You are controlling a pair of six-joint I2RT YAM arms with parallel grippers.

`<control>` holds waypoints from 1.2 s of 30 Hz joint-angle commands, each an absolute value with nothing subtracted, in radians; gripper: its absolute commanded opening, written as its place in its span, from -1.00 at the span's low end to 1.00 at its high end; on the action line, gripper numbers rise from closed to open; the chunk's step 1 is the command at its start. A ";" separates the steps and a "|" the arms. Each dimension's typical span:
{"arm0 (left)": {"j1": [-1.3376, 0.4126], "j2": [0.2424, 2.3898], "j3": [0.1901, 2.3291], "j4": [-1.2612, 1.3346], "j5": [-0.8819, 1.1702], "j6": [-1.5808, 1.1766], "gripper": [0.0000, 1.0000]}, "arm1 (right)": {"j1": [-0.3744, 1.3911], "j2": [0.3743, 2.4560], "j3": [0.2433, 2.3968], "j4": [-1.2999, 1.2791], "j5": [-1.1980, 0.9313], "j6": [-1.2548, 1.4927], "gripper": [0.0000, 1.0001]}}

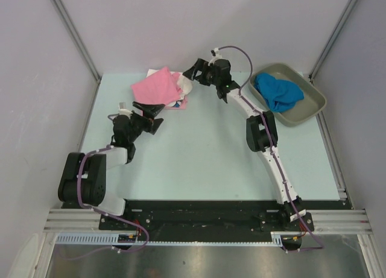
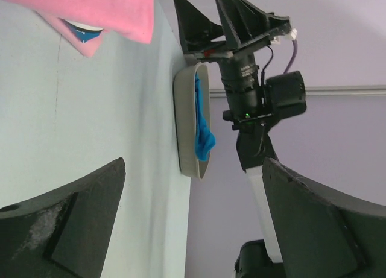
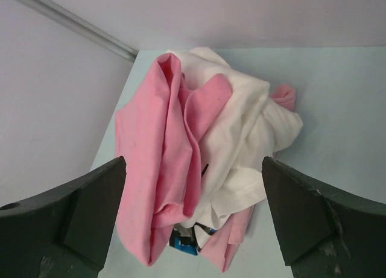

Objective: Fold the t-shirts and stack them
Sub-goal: Reset both grippers

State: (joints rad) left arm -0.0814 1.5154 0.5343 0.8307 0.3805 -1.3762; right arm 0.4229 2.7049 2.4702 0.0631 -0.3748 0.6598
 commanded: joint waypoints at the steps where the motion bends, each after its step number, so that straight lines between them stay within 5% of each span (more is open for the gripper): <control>1: -0.091 1.459 0.545 0.743 0.399 -1.290 1.00 | 0.452 2.744 2.539 0.198 -0.394 0.706 0.99; 8: -0.101 1.506 0.534 0.759 0.422 -1.279 0.99 | 0.471 2.672 2.421 0.204 -0.377 0.635 0.99; 13: -0.118 1.477 0.541 0.698 0.414 -1.224 1.00 | 0.445 2.376 2.053 0.137 -0.174 0.462 0.99; 29: -0.146 1.071 0.906 -0.181 0.273 -0.727 1.00 | 0.541 1.675 1.538 -0.353 0.560 0.282 0.99; 36: -0.160 0.862 1.003 -0.423 -0.045 -0.413 1.00 | 0.647 1.392 1.372 -0.434 0.727 0.302 0.99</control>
State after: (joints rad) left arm -0.1497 0.9623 0.9146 -0.2260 0.1867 -0.6540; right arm 0.6174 1.5024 1.4109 -0.3275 0.5655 0.2977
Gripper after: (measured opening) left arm 0.996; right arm 0.994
